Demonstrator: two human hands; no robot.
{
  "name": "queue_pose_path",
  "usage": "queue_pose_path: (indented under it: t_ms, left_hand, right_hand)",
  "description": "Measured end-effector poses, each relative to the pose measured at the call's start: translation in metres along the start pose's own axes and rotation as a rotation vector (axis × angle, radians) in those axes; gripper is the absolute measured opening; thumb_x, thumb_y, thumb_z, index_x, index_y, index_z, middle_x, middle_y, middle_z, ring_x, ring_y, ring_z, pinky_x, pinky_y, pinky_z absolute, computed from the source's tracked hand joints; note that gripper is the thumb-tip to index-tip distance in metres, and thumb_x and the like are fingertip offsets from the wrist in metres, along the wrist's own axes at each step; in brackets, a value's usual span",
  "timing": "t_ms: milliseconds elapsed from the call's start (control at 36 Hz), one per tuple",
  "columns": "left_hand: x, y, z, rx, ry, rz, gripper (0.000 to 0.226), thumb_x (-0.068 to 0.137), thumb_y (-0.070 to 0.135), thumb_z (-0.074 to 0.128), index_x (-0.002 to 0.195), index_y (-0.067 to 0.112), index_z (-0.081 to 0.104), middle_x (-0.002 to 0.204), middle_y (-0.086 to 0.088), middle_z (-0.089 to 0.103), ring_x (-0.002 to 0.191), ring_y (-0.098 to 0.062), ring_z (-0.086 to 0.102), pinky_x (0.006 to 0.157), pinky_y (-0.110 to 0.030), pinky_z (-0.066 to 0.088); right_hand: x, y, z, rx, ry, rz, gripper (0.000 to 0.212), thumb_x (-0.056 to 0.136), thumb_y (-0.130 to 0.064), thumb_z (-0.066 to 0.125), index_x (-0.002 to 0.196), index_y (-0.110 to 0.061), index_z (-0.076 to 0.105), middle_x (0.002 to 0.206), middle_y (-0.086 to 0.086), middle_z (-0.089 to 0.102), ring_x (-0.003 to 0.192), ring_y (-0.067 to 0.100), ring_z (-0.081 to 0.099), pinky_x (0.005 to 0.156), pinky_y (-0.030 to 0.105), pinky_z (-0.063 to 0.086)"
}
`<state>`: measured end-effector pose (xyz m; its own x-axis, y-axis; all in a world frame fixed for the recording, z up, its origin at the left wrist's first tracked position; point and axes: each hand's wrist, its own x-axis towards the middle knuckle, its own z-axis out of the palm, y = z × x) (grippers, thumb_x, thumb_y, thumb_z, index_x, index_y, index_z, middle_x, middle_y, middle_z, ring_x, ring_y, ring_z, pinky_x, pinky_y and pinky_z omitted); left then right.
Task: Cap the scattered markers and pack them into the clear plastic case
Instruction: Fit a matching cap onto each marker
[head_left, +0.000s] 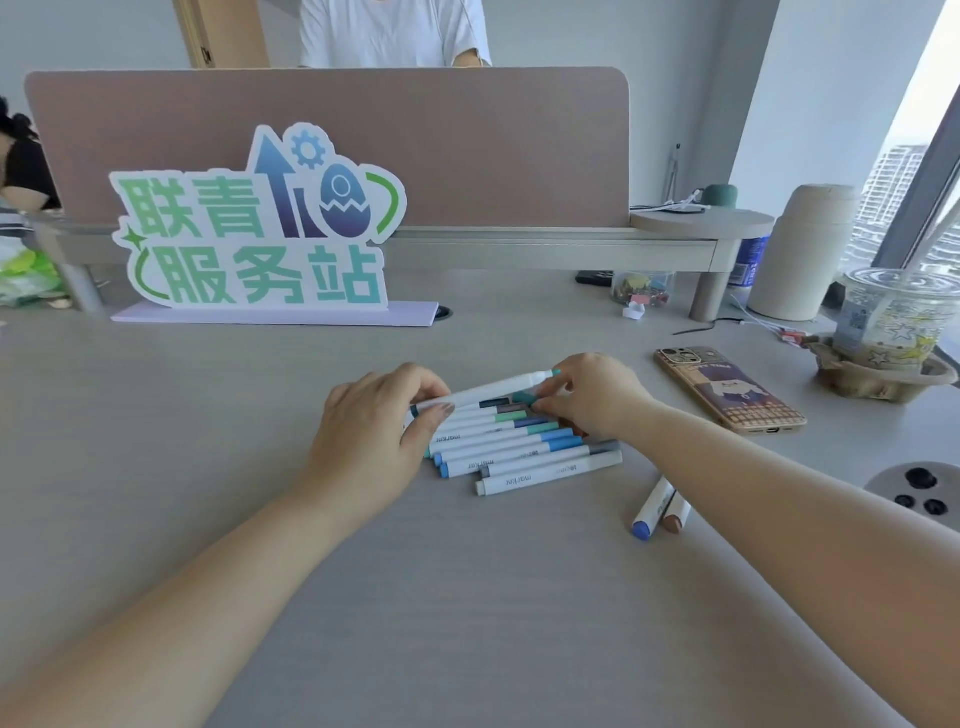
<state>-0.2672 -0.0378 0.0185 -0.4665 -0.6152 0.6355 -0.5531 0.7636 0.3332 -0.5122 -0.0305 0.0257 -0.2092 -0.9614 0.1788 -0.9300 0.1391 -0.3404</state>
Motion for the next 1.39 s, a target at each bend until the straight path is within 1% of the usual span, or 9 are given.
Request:
queue_pose_path:
  t_ms: [278, 389, 472, 611, 694, 944, 1083, 1250, 1389]
  left_hand:
    - [-0.003, 0.006, 0.004, -0.146, 0.021, -0.072, 0.012, 0.085, 0.035, 0.053, 0.091, 0.027, 0.058, 0.088, 0.021, 0.061, 0.086, -0.010, 0.058, 0.082, -0.043, 0.047]
    - [-0.004, 0.011, 0.003, -0.270, 0.032, -0.149, 0.013, 0.088, 0.025, 0.065, 0.086, 0.034, 0.057, 0.091, 0.022, 0.063, 0.076, 0.006, 0.054, 0.073, -0.020, 0.042]
    - [-0.004, 0.017, 0.002, -0.352, 0.066, -0.211, 0.021, 0.086, 0.021, 0.067, 0.082, 0.038, 0.057, 0.090, 0.023, 0.063, 0.088, 0.009, 0.054, 0.067, -0.003, 0.036]
    - [-0.004, 0.021, 0.001, -0.429, 0.074, -0.260, 0.015, 0.084, 0.018, 0.070, 0.084, 0.030, 0.061, 0.091, 0.017, 0.065, 0.088, 0.017, 0.052, 0.070, 0.003, 0.034]
    - [-0.004, 0.021, 0.000, -0.450, 0.073, -0.266, 0.014, 0.083, 0.016, 0.070, 0.084, 0.027, 0.062, 0.091, 0.015, 0.065, 0.086, 0.016, 0.053, 0.069, 0.002, 0.035]
    - [-0.003, 0.018, 0.003, -0.499, 0.035, -0.292, 0.013, 0.082, 0.018, 0.072, 0.084, 0.028, 0.063, 0.091, 0.013, 0.068, 0.093, 0.004, 0.058, 0.074, -0.004, 0.041]
    - [-0.003, 0.019, 0.004, -0.505, 0.030, -0.288, 0.013, 0.082, 0.019, 0.071, 0.084, 0.029, 0.063, 0.092, 0.012, 0.068, 0.092, 0.003, 0.059, 0.075, -0.008, 0.042]
    - [-0.004, 0.024, 0.004, -0.521, 0.011, -0.276, 0.013, 0.081, 0.023, 0.072, 0.084, 0.032, 0.064, 0.089, 0.017, 0.067, 0.091, -0.005, 0.061, 0.084, -0.033, 0.047]
    - [-0.005, 0.026, 0.005, -0.536, 0.014, -0.258, 0.012, 0.079, 0.026, 0.073, 0.084, 0.033, 0.065, 0.087, 0.014, 0.067, 0.087, -0.009, 0.061, 0.076, -0.031, 0.047]
  right_hand:
    - [-0.031, 0.009, -0.019, 0.232, 0.131, -0.022, 0.009, 0.086, -0.024, 0.066, 0.094, -0.021, 0.069, 0.090, -0.010, 0.064, 0.089, 0.009, 0.059, 0.077, 0.025, 0.050]
    - [-0.062, 0.020, -0.027, 0.303, 0.129, -0.061, 0.007, 0.084, -0.023, 0.069, 0.090, -0.026, 0.069, 0.089, -0.015, 0.066, 0.084, -0.002, 0.060, 0.071, 0.010, 0.041]
    - [-0.078, 0.028, -0.027, 0.410, 0.184, -0.042, 0.009, 0.082, -0.021, 0.072, 0.087, -0.027, 0.069, 0.085, -0.017, 0.067, 0.078, -0.008, 0.059, 0.070, 0.010, 0.042]
    - [-0.084, 0.032, -0.029, 0.536, 0.247, -0.006, 0.015, 0.077, -0.018, 0.076, 0.083, -0.028, 0.067, 0.082, -0.015, 0.069, 0.077, -0.004, 0.061, 0.079, 0.022, 0.047]
    - [-0.084, 0.030, -0.032, 0.565, 0.229, -0.010, 0.015, 0.077, -0.019, 0.077, 0.084, -0.027, 0.067, 0.081, -0.013, 0.070, 0.081, 0.004, 0.062, 0.086, 0.033, 0.050]
    - [-0.083, 0.027, -0.032, 0.580, 0.228, -0.078, 0.014, 0.079, -0.023, 0.073, 0.085, -0.034, 0.066, 0.081, -0.015, 0.068, 0.079, -0.003, 0.061, 0.088, 0.033, 0.051]
    - [-0.082, 0.027, -0.033, 0.572, 0.217, -0.102, 0.015, 0.081, -0.022, 0.071, 0.086, -0.035, 0.065, 0.085, -0.015, 0.068, 0.081, -0.002, 0.061, 0.086, 0.028, 0.051]
    - [-0.087, 0.019, -0.033, 0.486, 0.207, -0.210, 0.017, 0.083, -0.023, 0.068, 0.092, -0.037, 0.063, 0.088, -0.017, 0.068, 0.089, -0.007, 0.060, 0.086, 0.015, 0.046]
    - [-0.092, 0.013, -0.031, 0.479, 0.239, -0.287, 0.016, 0.082, -0.025, 0.067, 0.095, -0.036, 0.065, 0.086, -0.021, 0.067, 0.089, -0.006, 0.059, 0.085, 0.012, 0.043]
